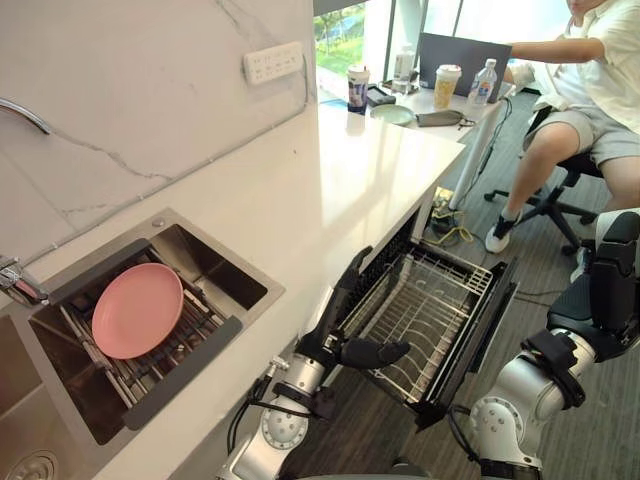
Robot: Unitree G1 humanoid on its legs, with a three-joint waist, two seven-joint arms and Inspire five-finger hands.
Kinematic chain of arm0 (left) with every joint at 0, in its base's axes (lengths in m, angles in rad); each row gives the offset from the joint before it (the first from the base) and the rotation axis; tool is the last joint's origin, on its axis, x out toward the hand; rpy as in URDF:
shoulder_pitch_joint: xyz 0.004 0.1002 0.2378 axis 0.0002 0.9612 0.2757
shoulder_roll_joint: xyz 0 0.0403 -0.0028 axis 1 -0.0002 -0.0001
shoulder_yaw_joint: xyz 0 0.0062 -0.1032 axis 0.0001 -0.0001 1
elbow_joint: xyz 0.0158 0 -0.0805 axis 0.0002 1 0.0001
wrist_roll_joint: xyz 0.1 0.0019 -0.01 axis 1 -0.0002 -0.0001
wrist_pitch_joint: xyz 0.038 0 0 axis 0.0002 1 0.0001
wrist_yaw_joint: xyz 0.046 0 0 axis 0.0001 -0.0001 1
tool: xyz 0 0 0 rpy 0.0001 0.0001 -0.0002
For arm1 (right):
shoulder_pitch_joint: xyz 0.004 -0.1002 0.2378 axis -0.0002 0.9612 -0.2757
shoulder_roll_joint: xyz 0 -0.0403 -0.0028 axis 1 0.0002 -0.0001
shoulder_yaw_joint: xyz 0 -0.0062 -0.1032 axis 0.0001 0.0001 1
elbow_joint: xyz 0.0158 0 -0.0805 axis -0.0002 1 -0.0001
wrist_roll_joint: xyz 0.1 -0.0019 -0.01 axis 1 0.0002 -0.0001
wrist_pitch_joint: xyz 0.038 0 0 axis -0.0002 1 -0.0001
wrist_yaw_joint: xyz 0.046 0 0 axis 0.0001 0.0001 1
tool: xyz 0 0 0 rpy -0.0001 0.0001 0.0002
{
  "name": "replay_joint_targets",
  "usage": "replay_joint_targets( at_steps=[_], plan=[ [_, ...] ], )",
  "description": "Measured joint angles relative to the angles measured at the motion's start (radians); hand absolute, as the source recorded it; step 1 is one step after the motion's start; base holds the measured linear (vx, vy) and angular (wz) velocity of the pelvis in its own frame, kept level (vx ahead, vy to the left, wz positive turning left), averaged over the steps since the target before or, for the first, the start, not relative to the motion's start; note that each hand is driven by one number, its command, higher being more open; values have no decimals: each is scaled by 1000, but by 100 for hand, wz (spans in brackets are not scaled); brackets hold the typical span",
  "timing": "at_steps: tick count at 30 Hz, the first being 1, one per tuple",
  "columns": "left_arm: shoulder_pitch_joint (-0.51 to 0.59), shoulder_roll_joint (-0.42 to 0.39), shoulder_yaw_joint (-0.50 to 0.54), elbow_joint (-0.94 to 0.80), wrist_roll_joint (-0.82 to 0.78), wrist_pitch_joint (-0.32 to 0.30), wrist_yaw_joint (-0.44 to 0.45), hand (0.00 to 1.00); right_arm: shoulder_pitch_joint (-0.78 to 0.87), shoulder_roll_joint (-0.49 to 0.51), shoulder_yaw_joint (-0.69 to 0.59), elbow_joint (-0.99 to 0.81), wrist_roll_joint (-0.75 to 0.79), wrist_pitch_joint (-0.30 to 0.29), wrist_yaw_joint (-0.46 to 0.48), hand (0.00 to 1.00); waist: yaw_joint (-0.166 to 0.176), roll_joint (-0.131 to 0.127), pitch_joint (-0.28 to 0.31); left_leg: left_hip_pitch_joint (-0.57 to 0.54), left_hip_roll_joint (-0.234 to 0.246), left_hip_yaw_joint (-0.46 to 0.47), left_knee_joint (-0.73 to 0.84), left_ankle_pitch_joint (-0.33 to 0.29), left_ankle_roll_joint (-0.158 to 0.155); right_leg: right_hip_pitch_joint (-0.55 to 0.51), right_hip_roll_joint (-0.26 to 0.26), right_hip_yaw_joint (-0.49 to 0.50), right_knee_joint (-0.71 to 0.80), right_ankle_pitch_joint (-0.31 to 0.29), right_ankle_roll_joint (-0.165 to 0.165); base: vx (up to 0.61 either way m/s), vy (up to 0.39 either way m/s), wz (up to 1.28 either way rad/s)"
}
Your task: Walk over to the sink, pick up the cup, carry it to the dishwasher, place the cup inside the dishwasher, then close the dishwasher door
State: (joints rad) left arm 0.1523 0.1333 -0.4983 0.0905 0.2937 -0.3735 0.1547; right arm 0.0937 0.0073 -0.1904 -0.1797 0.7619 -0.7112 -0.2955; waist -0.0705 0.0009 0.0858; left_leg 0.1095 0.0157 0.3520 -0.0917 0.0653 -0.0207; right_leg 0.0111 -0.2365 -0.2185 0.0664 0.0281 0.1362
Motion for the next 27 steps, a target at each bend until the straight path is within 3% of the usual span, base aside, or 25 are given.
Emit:
replay_joint_targets(
  at_steps=[11, 13, 17, 18, 20, 27],
  plan=[
    [71, 7, 63, 148, -159, 22, -169, 100, 13, 2, -26, 59, 1, -1, 31, 0, 1, 14, 6, -4, -1, -2, 0, 0, 1, 0, -1, -3, -2, 0, 0, 0, 0, 0],
    [68, 10, 75, 196, -157, 44, -179, 100, 13, 2, -41, 59, 1, 0, 37, 0, 0, 18, 4, -3, 0, -3, 0, 0, 0, 1, -1, -3, -4, 0, 0, 0, 0, 0],
    [67, 12, 110, 402, -93, 157, -190, 100, 13, -4, -95, 70, 1, 8, 59, 0, -1, 22, 1, -3, 4, -3, 0, 0, 1, 5, 2, -3, -10, 0, 0, 0, 0, 0],
    [70, 22, 112, 453, -58, 202, -199, 100, 13, -4, -114, 81, 5, 24, 69, 0, -1, 22, 1, -3, 5, -3, 0, 0, 1, 7, 3, -2, -11, 0, 0, 0, 0, 0],
    [81, 31, 129, 538, -11, 236, -200, 100, 13, -4, -117, 98, 36, 51, 76, 0, -2, 22, 1, 0, 4, -4, 0, 0, 0, 11, 4, -5, -16, 1, 0, 0, 0, 2],
    [58, 0, 224, 607, 25, 256, -161, 100, 13, -1, -70, 191, 30, 128, 76, 0, 5, 28, 1, 9, 3, -24, 0, -3, -2, 39, 3, -28, -37, 3, 0, -4, 6, 8]
  ],
)
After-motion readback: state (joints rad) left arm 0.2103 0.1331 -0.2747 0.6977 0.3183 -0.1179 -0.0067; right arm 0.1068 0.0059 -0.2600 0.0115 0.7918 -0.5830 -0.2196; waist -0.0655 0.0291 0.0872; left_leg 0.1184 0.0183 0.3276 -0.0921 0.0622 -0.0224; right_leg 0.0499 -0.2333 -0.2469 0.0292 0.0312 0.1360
